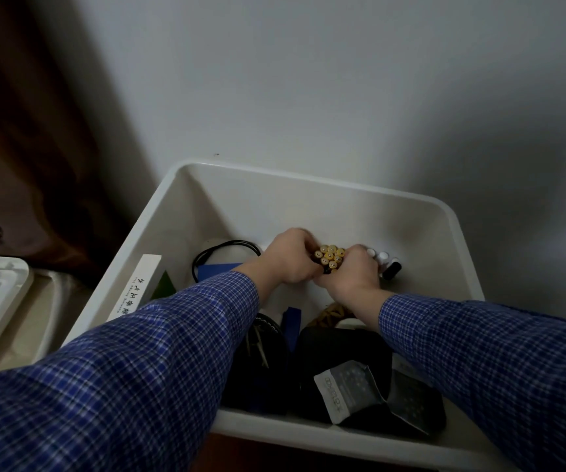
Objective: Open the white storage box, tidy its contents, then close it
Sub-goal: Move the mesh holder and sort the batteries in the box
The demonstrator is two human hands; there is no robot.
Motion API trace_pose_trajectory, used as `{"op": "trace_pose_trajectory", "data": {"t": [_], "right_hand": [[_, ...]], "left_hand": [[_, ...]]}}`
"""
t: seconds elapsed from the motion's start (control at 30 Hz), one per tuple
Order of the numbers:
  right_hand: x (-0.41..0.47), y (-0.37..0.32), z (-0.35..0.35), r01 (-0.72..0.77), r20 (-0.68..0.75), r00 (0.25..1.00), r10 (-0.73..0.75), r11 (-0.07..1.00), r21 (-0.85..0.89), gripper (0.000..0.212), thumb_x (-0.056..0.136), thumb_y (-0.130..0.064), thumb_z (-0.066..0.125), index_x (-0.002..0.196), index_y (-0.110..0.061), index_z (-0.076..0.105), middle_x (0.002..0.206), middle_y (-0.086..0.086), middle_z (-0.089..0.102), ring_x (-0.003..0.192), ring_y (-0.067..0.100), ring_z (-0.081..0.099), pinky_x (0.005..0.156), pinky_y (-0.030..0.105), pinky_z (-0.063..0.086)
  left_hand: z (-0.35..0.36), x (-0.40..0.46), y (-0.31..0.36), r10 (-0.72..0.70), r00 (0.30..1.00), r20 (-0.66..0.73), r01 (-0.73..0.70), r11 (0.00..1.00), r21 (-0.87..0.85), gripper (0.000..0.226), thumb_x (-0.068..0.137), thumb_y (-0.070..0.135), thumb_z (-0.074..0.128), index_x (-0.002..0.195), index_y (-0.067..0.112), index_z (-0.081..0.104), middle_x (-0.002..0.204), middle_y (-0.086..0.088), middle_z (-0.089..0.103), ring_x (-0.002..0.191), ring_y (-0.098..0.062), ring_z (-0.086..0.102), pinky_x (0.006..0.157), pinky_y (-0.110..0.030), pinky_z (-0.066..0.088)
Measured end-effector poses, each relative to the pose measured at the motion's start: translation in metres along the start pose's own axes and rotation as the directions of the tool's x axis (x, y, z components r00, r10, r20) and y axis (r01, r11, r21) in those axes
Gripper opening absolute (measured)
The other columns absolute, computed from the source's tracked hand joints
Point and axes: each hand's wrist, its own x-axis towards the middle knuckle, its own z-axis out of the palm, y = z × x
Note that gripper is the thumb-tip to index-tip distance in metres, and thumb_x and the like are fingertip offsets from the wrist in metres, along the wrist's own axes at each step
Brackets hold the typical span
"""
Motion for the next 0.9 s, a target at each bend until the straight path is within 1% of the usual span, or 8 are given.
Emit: {"op": "trace_pose_trajectory", "data": {"t": [0.13,0.2,0.37,0.5,0.63,0.7,0.8,0.9], "right_hand": [[-0.0011,0.0005,0.0014,0.066,0.026,0.997,-0.066,0.998,-0.007,0.046,0.071,-0.030,0.086,0.104,-0.007,0.064,0.099,0.009,0.068,0.094,0.026,0.066,0.066,0.027,0.041],[-0.0014,0.0005,0.0008,0.079,0.009,0.997,-0.079,0.997,-0.001,0.049,0.071,-0.031,0.087,0.106,-0.009,0.062,0.100,0.009,0.067,0.094,0.026,0.064,0.067,0.028,0.041],[-0.0024,0.0009,0.0013,0.071,-0.037,0.997,-0.071,0.997,-0.010,0.056,0.068,-0.032,0.089,0.110,-0.008,0.059,0.102,0.009,0.065,0.088,0.023,0.058,0.066,0.027,0.039],[-0.0007,-0.0002,0.0010,0.061,-0.013,0.998,-0.062,0.998,-0.028,0.050,0.069,-0.031,0.086,0.108,-0.010,0.063,0.103,0.009,0.068,0.095,0.026,0.064,0.066,0.027,0.041],[-0.0004,-0.0003,-0.0002,0.044,0.016,0.999,-0.044,0.999,-0.021,0.059,0.067,-0.030,0.088,0.114,-0.010,0.060,0.107,0.009,0.066,0.098,0.025,0.063,0.068,0.026,0.041],[-0.0001,-0.0004,0.0010,0.032,0.031,0.999,-0.031,0.999,-0.018,0.061,0.066,-0.028,0.088,0.116,-0.008,0.059,0.109,0.010,0.065,0.101,0.026,0.062,0.071,0.029,0.046],[0.0018,-0.0012,0.0032,0.019,0.053,0.998,-0.018,1.000,-0.023,0.057,0.066,-0.026,0.088,0.113,-0.006,0.062,0.109,0.010,0.065,0.102,0.027,0.063,0.079,0.032,0.053],[0.0030,-0.0009,0.0046,-0.016,0.014,1.000,0.016,1.000,-0.017,0.047,0.073,-0.017,0.083,0.114,-0.008,0.062,0.111,0.011,0.064,0.103,0.027,0.063,0.074,0.027,0.047]], "left_hand": [[0.0003,-0.0004,0.0001,0.003,1.000,0.019,-0.004,1.000,0.006,0.041,0.074,0.007,0.076,0.114,0.006,0.068,0.102,-0.014,0.073,0.095,-0.030,0.070,0.083,-0.041,0.059],[-0.0001,-0.0003,0.0003,0.003,1.000,0.024,-0.003,1.000,-0.001,0.040,0.074,0.006,0.075,0.113,0.005,0.067,0.101,-0.016,0.073,0.094,-0.031,0.070,0.083,-0.042,0.059],[-0.0005,-0.0006,-0.0001,0.001,0.999,0.034,-0.001,1.000,-0.002,0.041,0.075,0.007,0.074,0.116,0.006,0.066,0.101,-0.014,0.073,0.092,-0.029,0.070,0.081,-0.041,0.060],[-0.0005,-0.0012,0.0001,0.010,0.999,0.042,-0.010,1.000,0.016,0.041,0.076,0.008,0.075,0.115,0.006,0.066,0.100,-0.015,0.073,0.094,-0.030,0.070,0.083,-0.041,0.059],[-0.0014,-0.0025,0.0010,0.018,0.998,0.060,-0.020,0.999,0.031,0.040,0.075,0.007,0.074,0.114,0.005,0.066,0.099,-0.014,0.073,0.093,-0.030,0.070,0.082,-0.040,0.059],[-0.0019,-0.0025,0.0012,0.020,0.998,0.065,-0.022,0.999,0.036,0.040,0.074,0.006,0.073,0.113,0.005,0.066,0.098,-0.014,0.073,0.093,-0.030,0.070,0.082,-0.041,0.059],[-0.0012,-0.0022,0.0008,0.018,0.997,0.077,-0.021,0.999,0.039,0.040,0.075,0.005,0.072,0.114,0.005,0.067,0.101,-0.015,0.073,0.096,-0.030,0.069,0.083,-0.040,0.059],[-0.0001,-0.0028,0.0001,0.024,0.995,0.092,-0.028,0.999,0.037,0.039,0.078,0.007,0.073,0.116,0.004,0.066,0.101,-0.016,0.073,0.097,-0.032,0.069,0.081,-0.036,0.057]]}}
